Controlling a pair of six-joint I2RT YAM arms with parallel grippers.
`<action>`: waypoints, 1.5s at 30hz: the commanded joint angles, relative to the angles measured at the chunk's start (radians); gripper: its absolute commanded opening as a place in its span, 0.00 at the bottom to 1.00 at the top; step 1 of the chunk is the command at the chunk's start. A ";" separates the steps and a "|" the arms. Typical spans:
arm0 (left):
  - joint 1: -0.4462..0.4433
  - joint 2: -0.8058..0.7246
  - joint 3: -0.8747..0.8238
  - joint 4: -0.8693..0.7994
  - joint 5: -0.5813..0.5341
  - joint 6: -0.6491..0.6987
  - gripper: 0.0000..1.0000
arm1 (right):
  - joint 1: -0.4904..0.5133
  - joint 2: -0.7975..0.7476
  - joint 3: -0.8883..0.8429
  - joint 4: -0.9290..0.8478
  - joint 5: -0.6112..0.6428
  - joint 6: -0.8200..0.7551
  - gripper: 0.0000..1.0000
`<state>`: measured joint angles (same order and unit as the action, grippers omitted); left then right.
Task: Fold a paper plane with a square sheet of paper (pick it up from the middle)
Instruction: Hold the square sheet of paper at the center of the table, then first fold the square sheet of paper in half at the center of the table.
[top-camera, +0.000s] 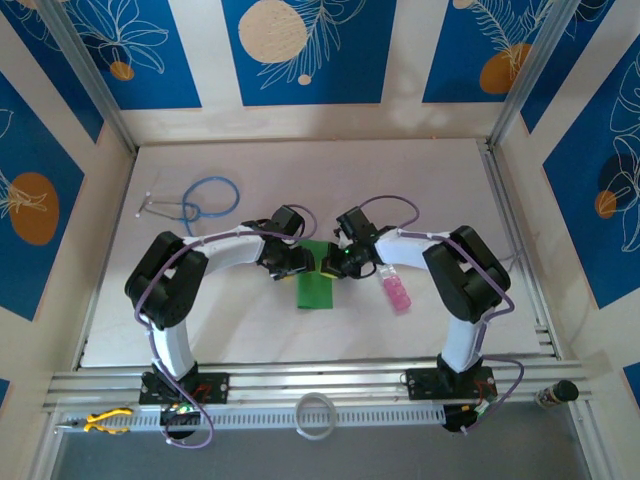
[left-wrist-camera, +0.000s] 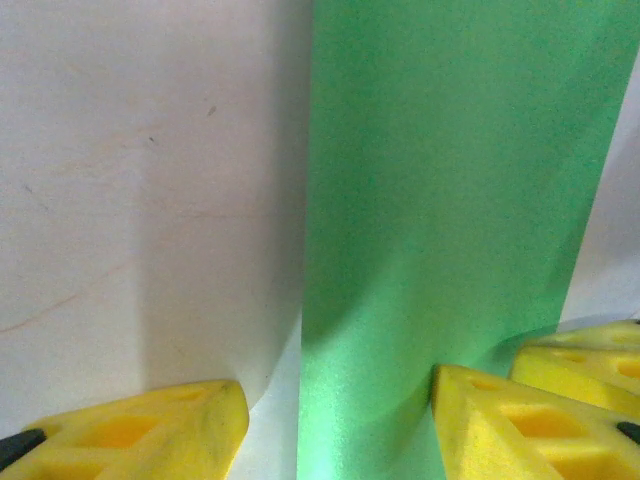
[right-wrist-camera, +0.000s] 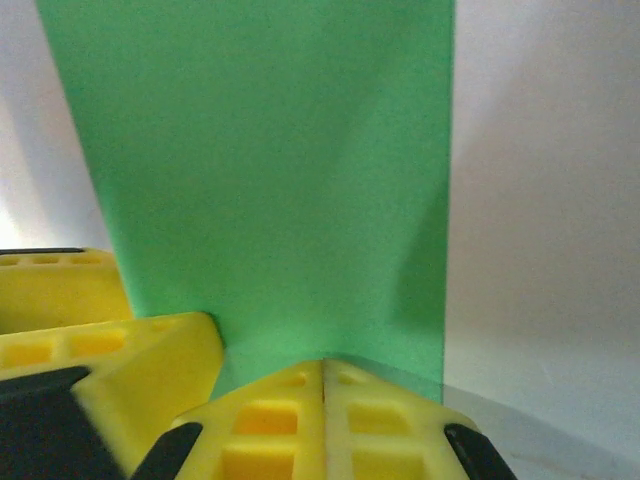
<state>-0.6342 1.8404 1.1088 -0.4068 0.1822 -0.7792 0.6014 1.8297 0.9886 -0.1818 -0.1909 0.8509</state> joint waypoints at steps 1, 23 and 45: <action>0.004 0.072 -0.038 0.040 -0.050 0.005 0.58 | 0.012 0.029 0.017 -0.048 0.036 -0.028 0.00; 0.045 -0.238 -0.155 0.293 0.082 -0.058 0.49 | -0.091 0.073 0.048 -0.157 0.015 -0.343 0.00; 0.058 -0.015 -0.154 0.544 0.333 -0.034 0.00 | -0.117 0.099 0.070 -0.189 -0.001 -0.407 0.00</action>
<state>-0.5835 1.8065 0.9432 0.1314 0.4973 -0.8528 0.4923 1.8835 1.0603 -0.2932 -0.2398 0.4675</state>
